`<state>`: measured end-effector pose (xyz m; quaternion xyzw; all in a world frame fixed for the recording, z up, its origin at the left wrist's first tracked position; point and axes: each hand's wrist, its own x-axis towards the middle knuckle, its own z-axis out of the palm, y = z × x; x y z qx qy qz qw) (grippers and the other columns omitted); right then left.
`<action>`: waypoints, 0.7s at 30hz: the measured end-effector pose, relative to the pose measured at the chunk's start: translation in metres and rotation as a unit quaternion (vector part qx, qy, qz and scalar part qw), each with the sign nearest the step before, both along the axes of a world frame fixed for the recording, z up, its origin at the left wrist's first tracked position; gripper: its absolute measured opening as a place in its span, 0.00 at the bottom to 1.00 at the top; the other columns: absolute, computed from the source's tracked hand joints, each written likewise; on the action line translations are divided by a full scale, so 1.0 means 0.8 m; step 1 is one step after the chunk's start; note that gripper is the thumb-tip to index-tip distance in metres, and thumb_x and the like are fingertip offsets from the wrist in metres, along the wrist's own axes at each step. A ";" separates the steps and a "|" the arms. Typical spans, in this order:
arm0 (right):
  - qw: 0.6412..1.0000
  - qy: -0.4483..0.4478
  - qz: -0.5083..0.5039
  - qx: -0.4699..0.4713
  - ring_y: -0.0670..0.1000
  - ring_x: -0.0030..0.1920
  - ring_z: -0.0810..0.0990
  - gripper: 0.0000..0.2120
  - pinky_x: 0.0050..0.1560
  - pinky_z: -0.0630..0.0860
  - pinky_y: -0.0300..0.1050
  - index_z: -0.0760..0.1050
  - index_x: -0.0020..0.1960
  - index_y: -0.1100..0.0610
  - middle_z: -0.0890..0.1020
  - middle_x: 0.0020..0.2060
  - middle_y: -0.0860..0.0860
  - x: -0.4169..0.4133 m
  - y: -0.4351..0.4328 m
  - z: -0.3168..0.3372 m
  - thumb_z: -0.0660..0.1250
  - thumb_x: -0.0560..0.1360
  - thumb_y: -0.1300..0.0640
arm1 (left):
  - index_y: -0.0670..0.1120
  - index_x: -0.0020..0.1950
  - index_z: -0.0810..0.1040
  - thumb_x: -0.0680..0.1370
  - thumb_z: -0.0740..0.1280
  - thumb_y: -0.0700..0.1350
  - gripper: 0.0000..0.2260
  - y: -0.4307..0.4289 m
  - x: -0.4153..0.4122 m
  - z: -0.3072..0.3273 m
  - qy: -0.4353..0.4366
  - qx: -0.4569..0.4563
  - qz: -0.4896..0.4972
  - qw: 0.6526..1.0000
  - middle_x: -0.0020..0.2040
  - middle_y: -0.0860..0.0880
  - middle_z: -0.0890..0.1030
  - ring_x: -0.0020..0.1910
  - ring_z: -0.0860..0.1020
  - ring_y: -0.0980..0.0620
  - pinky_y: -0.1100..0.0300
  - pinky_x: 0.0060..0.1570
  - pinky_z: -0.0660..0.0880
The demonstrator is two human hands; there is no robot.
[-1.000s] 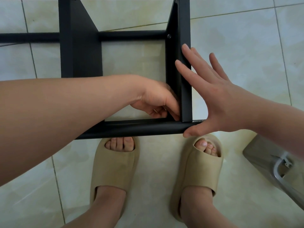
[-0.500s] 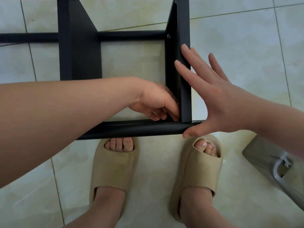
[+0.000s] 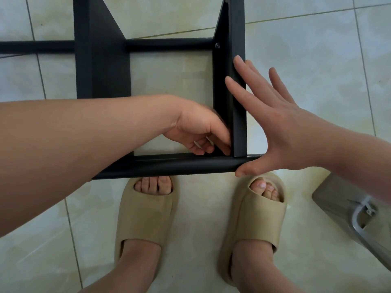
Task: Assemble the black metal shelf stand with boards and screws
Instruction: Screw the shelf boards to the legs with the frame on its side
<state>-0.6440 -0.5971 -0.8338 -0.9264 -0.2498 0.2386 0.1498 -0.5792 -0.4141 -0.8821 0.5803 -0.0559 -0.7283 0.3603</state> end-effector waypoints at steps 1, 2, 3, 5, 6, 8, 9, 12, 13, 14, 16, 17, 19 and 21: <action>1.000 0.001 0.000 0.000 0.56 0.81 0.35 0.66 0.79 0.34 0.59 0.41 0.83 0.58 0.38 0.81 0.58 0.000 0.000 0.000 0.66 0.61 0.23 | 0.49 0.44 0.82 0.77 0.69 0.40 0.05 -0.001 -0.001 -0.001 -0.014 -0.001 0.007 1.000 0.39 0.53 0.83 0.35 0.72 0.54 0.61 0.42 0.71; 1.000 0.001 0.000 0.001 0.56 0.81 0.36 0.66 0.79 0.34 0.59 0.41 0.83 0.58 0.38 0.81 0.58 0.000 0.000 0.000 0.66 0.61 0.23 | 0.48 0.42 0.82 0.77 0.69 0.39 0.07 -0.003 -0.002 -0.002 -0.024 -0.005 0.014 1.000 0.38 0.52 0.83 0.34 0.72 0.54 0.61 0.41 0.71; 1.000 0.001 0.000 0.002 0.56 0.81 0.36 0.66 0.79 0.34 0.59 0.41 0.83 0.58 0.38 0.81 0.58 0.000 0.000 0.000 0.66 0.61 0.23 | 0.48 0.40 0.82 0.77 0.70 0.37 0.08 -0.004 -0.004 -0.003 -0.030 -0.011 0.020 0.999 0.37 0.52 0.82 0.34 0.71 0.54 0.61 0.40 0.71; 1.000 0.002 -0.001 0.004 0.56 0.81 0.36 0.66 0.79 0.35 0.60 0.41 0.83 0.58 0.38 0.81 0.58 -0.001 0.000 -0.001 0.66 0.61 0.23 | 0.47 0.37 0.81 0.76 0.70 0.35 0.10 -0.005 -0.005 -0.005 -0.033 -0.022 0.028 0.999 0.35 0.51 0.82 0.32 0.71 0.55 0.62 0.39 0.70; 1.000 0.002 -0.001 0.004 0.56 0.81 0.36 0.66 0.79 0.35 0.60 0.41 0.83 0.58 0.38 0.81 0.58 -0.001 0.000 -0.001 0.66 0.61 0.23 | 0.47 0.36 0.81 0.75 0.70 0.34 0.11 -0.006 -0.005 -0.005 -0.032 -0.026 0.029 0.999 0.34 0.51 0.81 0.32 0.71 0.55 0.62 0.39 0.70; 1.000 0.002 -0.002 0.004 0.56 0.81 0.35 0.66 0.79 0.35 0.59 0.41 0.83 0.58 0.38 0.81 0.58 -0.001 0.000 -0.001 0.66 0.61 0.23 | 0.47 0.35 0.80 0.75 0.69 0.33 0.12 -0.005 -0.003 -0.005 -0.030 -0.030 0.030 0.999 0.32 0.52 0.80 0.32 0.71 0.55 0.63 0.38 0.70; 1.000 0.001 -0.002 0.004 0.55 0.81 0.35 0.66 0.79 0.34 0.59 0.41 0.83 0.58 0.37 0.81 0.58 0.000 -0.001 -0.001 0.66 0.61 0.23 | 0.48 0.36 0.80 0.75 0.69 0.33 0.12 -0.005 -0.003 -0.005 -0.028 -0.030 0.031 0.999 0.31 0.52 0.79 0.32 0.71 0.55 0.63 0.38 0.70; 1.000 0.004 -0.003 0.005 0.55 0.81 0.35 0.66 0.79 0.34 0.58 0.41 0.83 0.57 0.37 0.81 0.57 -0.001 0.000 0.000 0.66 0.61 0.23 | 0.47 0.37 0.78 0.75 0.69 0.32 0.11 -0.005 -0.003 -0.004 -0.014 -0.029 0.036 0.999 0.31 0.52 0.77 0.33 0.71 0.55 0.62 0.39 0.70; 1.000 0.004 -0.003 0.005 0.55 0.81 0.35 0.66 0.79 0.34 0.57 0.41 0.83 0.57 0.37 0.81 0.57 -0.001 0.000 0.000 0.66 0.61 0.23 | 0.47 0.38 0.78 0.75 0.68 0.33 0.11 -0.004 -0.002 -0.004 -0.003 -0.028 0.035 0.999 0.31 0.52 0.77 0.33 0.71 0.55 0.62 0.40 0.70; 1.000 0.003 -0.003 0.006 0.55 0.81 0.35 0.66 0.79 0.33 0.57 0.41 0.83 0.57 0.37 0.81 0.57 -0.001 0.000 0.000 0.66 0.61 0.23 | 0.47 0.40 0.78 0.75 0.68 0.34 0.09 -0.003 -0.001 -0.003 0.010 -0.025 0.030 0.999 0.32 0.52 0.77 0.34 0.72 0.55 0.61 0.41 0.70; 1.000 0.003 -0.004 0.005 0.55 0.81 0.35 0.66 0.79 0.33 0.57 0.41 0.83 0.58 0.37 0.81 0.57 -0.002 0.000 0.000 0.66 0.61 0.23 | 0.47 0.45 0.79 0.77 0.67 0.37 0.06 -0.002 0.000 -0.002 0.031 -0.012 0.010 0.999 0.37 0.52 0.79 0.37 0.72 0.54 0.60 0.44 0.70; 1.000 0.003 -0.003 0.005 0.55 0.81 0.35 0.66 0.79 0.33 0.57 0.41 0.83 0.58 0.37 0.81 0.57 -0.002 0.000 0.000 0.66 0.61 0.23 | 0.47 0.47 0.80 0.77 0.67 0.39 0.05 -0.001 0.000 -0.002 0.032 -0.006 -0.001 0.999 0.39 0.52 0.80 0.38 0.72 0.54 0.59 0.45 0.70; 1.000 0.005 -0.003 0.005 0.55 0.81 0.35 0.66 0.78 0.33 0.57 0.41 0.83 0.58 0.37 0.81 0.58 -0.001 0.000 0.000 0.67 0.61 0.24 | 0.48 0.48 0.81 0.78 0.67 0.41 0.04 -0.002 -0.003 -0.003 0.012 0.004 -0.005 1.000 0.41 0.52 0.81 0.37 0.72 0.54 0.60 0.44 0.70; 1.000 0.005 -0.004 0.006 0.55 0.81 0.35 0.66 0.78 0.33 0.57 0.41 0.83 0.58 0.37 0.81 0.57 -0.001 0.000 0.001 0.67 0.61 0.24 | 0.49 0.44 0.81 0.77 0.69 0.40 0.05 -0.003 -0.005 -0.004 -0.015 0.004 0.006 1.000 0.38 0.53 0.82 0.35 0.72 0.54 0.61 0.41 0.70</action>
